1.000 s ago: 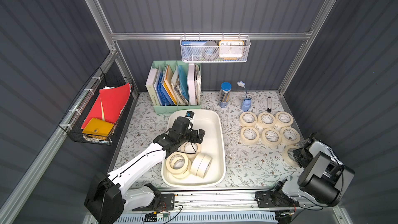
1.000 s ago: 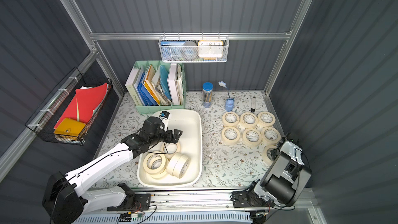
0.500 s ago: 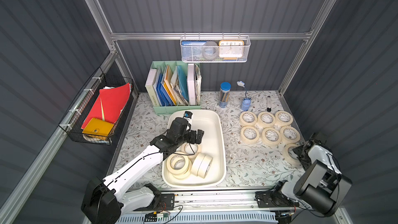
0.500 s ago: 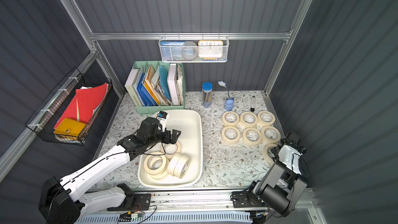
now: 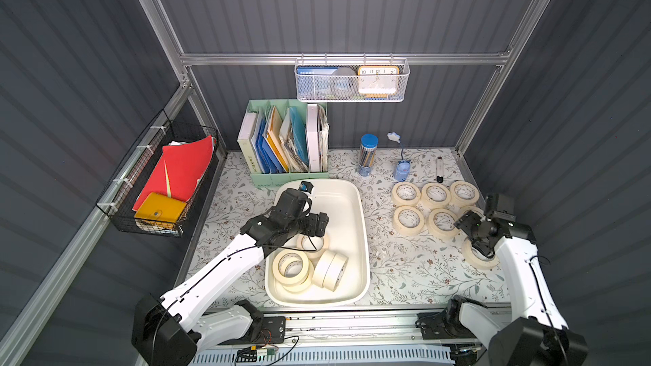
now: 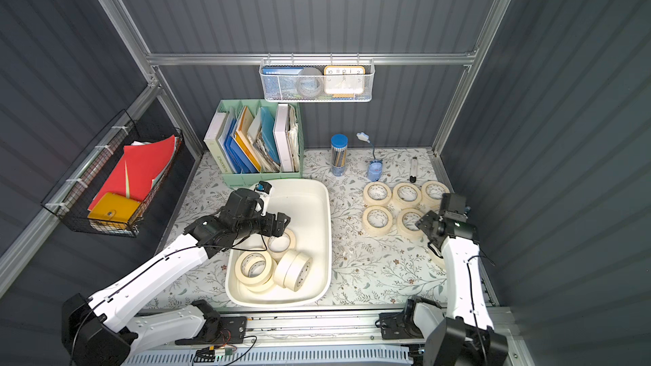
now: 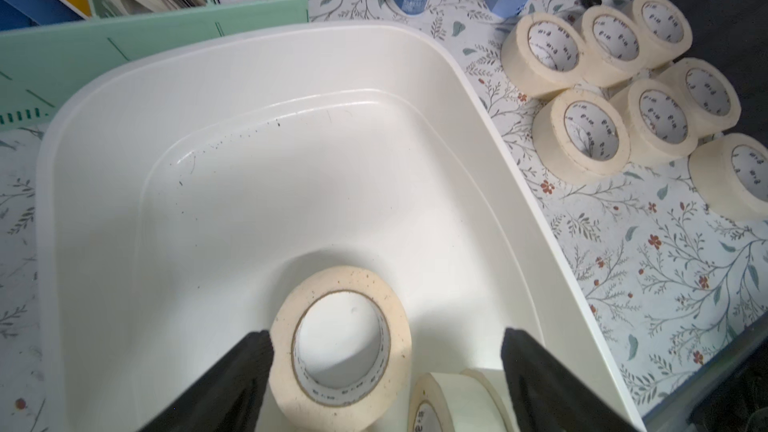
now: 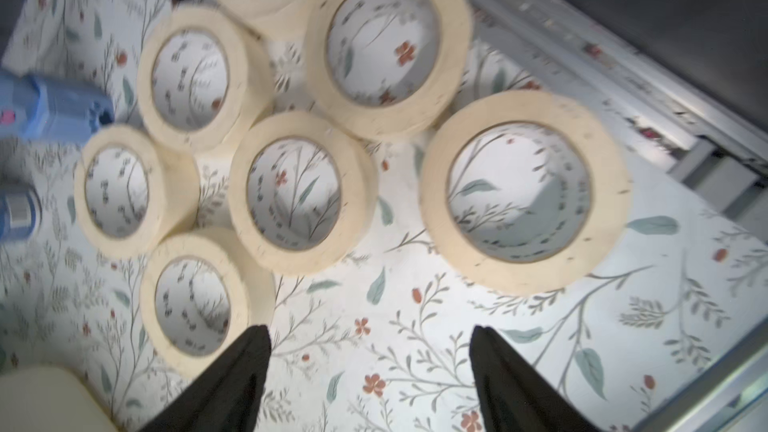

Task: Take out the art tape in the storage box
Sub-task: Pick up the art tape from the storage box.

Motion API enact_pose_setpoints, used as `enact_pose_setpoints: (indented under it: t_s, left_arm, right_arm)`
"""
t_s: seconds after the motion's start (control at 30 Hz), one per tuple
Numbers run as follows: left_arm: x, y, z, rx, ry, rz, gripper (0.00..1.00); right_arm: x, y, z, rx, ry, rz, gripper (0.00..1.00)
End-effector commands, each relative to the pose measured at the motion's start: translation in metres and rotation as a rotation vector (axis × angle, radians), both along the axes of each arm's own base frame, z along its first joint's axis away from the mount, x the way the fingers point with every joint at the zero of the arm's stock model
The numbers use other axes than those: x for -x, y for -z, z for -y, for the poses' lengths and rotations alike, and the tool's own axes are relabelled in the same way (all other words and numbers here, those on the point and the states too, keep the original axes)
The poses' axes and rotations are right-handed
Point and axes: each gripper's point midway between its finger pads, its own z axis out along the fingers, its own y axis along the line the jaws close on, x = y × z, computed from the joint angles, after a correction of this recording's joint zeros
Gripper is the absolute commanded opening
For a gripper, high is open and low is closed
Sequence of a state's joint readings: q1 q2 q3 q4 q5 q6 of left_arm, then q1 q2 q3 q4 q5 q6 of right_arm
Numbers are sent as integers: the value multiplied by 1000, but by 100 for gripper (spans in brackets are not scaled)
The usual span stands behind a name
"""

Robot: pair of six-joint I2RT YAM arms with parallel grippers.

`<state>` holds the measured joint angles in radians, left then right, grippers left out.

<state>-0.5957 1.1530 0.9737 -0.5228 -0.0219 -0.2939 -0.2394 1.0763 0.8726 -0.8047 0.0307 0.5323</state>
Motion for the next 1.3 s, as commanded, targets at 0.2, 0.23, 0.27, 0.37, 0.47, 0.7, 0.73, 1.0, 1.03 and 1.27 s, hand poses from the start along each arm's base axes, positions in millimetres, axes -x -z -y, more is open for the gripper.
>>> enact_pose_setpoints:
  t_s: [0.2, 0.23, 0.27, 0.37, 0.47, 0.7, 0.73, 1.0, 1.03, 1.27]
  left_arm:
    - [62, 22, 8, 62, 38, -260, 87]
    - [65, 25, 6, 55, 23, -272, 87]
    - [66, 29, -1, 24, -8, -275, 86]
    - [54, 36, -30, -73, -149, -211, 84]
    - [45, 41, -37, -76, -231, -192, 82]
    - [8, 90, -38, -133, -266, -302, 82]
    - [5, 97, -41, -126, -275, -324, 82]
    - [-2, 133, -59, -146, -303, -408, 82]
    - [-2, 138, -58, -146, -302, -420, 82]
    - [-2, 162, -53, -146, -290, -472, 74]
  right_arm:
    - [-10, 8, -101, 12, -436, -255, 81]
    - [-13, 10, -108, 18, -466, -275, 81]
    - [-15, 12, -114, 20, -493, -284, 81]
    - [-24, 20, -129, 10, -537, -298, 81]
    - [-29, 23, -140, 6, -561, -294, 81]
    - [-31, 19, -146, 14, -590, -278, 81]
    - [-31, 19, -145, 20, -593, -277, 81]
    - [-27, 23, -140, 45, -598, -282, 81]
    - [-27, 24, -141, 41, -601, -283, 81]
    - [-26, 21, -140, 50, -611, -276, 80]
